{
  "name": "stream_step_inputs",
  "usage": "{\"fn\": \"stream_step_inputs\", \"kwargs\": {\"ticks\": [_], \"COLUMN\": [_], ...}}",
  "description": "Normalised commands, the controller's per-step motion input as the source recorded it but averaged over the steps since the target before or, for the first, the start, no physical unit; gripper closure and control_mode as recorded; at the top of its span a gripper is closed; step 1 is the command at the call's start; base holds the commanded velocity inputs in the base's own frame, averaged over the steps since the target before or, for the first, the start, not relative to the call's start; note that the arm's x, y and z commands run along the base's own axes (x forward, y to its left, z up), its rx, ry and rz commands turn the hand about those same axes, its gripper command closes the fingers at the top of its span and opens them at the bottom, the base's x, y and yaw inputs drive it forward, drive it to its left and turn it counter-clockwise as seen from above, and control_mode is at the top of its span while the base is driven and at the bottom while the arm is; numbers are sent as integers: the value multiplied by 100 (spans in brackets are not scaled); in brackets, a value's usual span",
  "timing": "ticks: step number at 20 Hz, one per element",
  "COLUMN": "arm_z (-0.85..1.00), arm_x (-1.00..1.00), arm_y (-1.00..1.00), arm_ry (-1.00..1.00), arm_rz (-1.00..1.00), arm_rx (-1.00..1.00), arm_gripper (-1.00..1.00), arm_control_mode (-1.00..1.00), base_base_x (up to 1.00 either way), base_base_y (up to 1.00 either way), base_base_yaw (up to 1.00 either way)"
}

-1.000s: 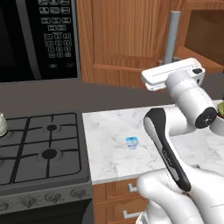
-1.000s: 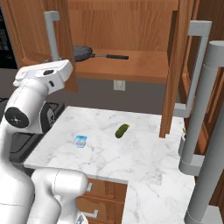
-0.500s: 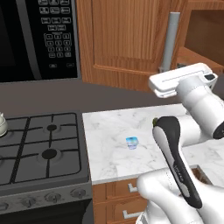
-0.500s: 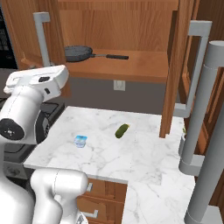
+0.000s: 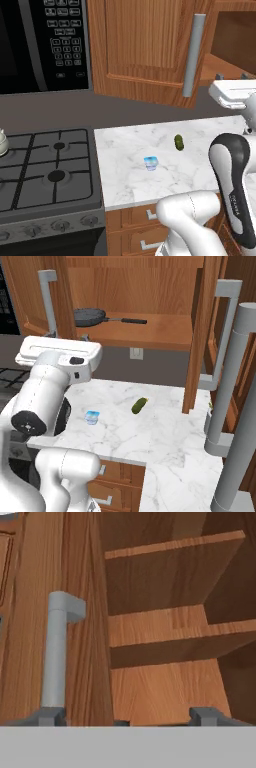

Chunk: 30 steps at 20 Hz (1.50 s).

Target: Pick the pan from the cabinet and place it on the stove. Then turn on the stove burner for the pan.

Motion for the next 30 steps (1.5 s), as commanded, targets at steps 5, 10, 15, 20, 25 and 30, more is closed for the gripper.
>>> {"fn": "stream_step_inputs", "kwargs": {"ticks": [5, 10, 15, 20, 25, 30], "arm_z": [6, 0, 0, -5, -11, -16], "arm_x": [-6, 0, 28, 43, 45, 41], "arm_y": [-58, -27, -13, -2, 0, 0], "arm_ry": [7, 7, 13, 14, 15, 15], "arm_rz": [9, 9, 13, 18, 20, 19], "arm_rx": [21, 11, 10, 13, 14, 14], "arm_gripper": [-100, -100, -100, -100, -100, -100], "arm_control_mode": [-100, -100, -100, -100, -100, -100], "base_base_x": [0, 0, 0, 0, 0, 0], "base_base_y": [0, 0, 0, 0, 0, 0], "base_base_yaw": [0, 0, 0, 0, 0, 0]}}
